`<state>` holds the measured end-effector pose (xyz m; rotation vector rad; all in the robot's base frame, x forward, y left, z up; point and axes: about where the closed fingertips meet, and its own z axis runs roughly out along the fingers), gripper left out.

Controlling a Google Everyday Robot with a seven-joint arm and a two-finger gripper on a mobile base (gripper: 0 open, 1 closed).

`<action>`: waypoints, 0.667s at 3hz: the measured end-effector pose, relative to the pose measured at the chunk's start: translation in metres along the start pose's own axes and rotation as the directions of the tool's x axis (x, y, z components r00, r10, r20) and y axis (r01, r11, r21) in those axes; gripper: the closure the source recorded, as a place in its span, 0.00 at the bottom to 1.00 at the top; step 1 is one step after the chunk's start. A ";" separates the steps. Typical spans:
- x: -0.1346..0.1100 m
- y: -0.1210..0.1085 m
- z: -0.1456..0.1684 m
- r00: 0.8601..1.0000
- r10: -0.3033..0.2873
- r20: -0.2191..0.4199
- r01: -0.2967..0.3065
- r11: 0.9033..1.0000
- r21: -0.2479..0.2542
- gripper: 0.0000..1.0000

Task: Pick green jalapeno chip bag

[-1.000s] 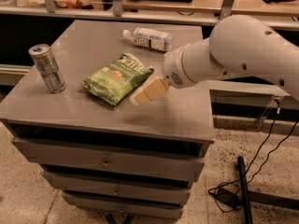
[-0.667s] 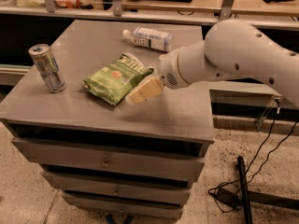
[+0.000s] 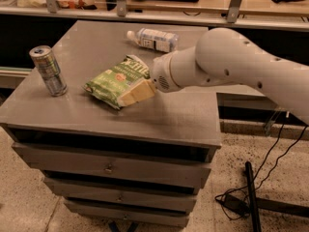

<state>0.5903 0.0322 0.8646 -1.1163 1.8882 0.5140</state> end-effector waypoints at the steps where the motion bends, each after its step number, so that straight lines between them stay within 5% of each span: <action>1: -0.003 -0.004 0.017 1.000 0.011 0.010 -0.011 1.000 0.013 0.00; 2: 0.001 -0.010 0.034 1.000 0.023 0.017 -0.023 0.999 0.027 0.00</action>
Offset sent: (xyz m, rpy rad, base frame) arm 0.0437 0.0235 -0.0386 0.0329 -0.0091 -0.0675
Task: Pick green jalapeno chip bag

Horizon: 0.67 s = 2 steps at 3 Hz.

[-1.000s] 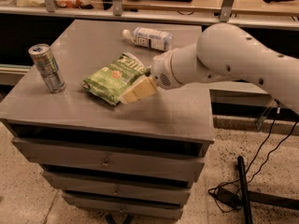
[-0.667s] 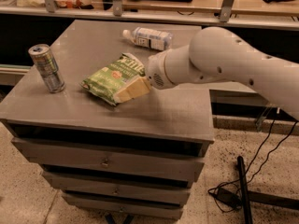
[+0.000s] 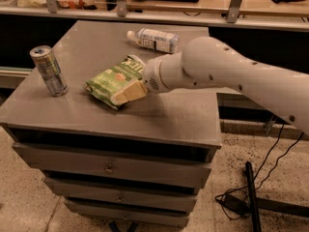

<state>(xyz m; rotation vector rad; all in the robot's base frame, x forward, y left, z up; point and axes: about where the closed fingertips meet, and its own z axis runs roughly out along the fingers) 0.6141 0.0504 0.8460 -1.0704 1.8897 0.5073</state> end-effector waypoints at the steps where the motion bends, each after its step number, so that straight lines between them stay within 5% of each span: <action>1: 0.008 -0.007 0.014 1.000 0.005 0.012 -0.005 1.000 0.011 0.14; 2: 0.011 -0.007 0.022 1.000 -0.011 0.018 0.011 1.000 0.001 0.38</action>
Offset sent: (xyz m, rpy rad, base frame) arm 0.0204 0.0063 -0.0292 0.0087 -0.0300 0.0217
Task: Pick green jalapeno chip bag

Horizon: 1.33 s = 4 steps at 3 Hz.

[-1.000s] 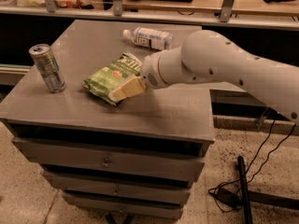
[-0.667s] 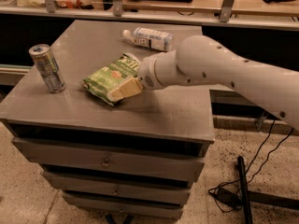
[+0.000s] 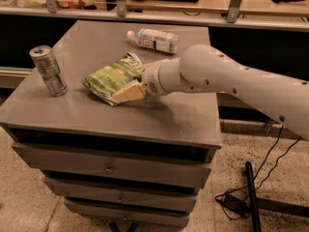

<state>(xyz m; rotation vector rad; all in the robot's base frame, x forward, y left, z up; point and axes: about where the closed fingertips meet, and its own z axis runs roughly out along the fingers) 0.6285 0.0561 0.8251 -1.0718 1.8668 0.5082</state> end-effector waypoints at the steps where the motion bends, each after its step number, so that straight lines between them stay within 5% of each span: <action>1: -0.001 0.000 0.003 1.000 -0.006 0.003 0.006 1.000 -0.005 0.61; 2: -0.005 -0.001 0.001 1.000 -0.006 0.003 0.006 1.000 -0.005 0.92; 4: -0.008 -0.001 -0.002 1.000 -0.008 0.009 0.008 1.000 -0.002 1.00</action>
Offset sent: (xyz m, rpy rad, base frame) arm 0.0097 0.0008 0.0384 0.0893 -0.0573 -0.0313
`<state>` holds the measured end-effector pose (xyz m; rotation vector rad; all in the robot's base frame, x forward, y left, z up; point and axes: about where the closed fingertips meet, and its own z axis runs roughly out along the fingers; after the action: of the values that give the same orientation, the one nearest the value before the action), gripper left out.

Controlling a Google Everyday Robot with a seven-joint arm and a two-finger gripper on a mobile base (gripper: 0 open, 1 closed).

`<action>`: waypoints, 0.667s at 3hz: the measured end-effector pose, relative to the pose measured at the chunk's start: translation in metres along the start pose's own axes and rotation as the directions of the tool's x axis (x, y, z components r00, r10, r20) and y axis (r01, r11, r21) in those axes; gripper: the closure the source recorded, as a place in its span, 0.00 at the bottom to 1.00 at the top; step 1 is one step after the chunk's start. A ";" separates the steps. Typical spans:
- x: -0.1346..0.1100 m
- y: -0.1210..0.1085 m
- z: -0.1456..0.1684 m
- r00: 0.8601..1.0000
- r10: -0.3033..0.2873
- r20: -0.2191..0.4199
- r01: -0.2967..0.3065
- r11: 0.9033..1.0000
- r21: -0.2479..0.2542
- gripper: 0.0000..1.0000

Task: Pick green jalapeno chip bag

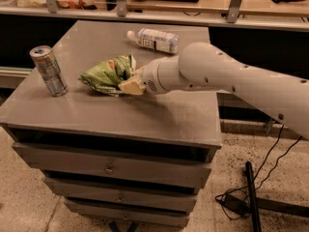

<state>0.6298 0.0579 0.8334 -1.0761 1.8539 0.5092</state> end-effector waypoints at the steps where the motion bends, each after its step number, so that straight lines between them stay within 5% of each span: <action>1: -0.044 0.002 -0.044 0.996 -0.028 0.082 0.024 0.999 0.048 1.00; 2: -0.095 0.006 -0.086 0.983 -0.077 0.164 0.066 0.995 0.073 1.00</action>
Offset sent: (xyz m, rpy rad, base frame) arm -0.0385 -0.0211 0.1722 0.1308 -0.2383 -0.0052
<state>0.6021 0.0450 0.9577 -1.0199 1.6688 0.4771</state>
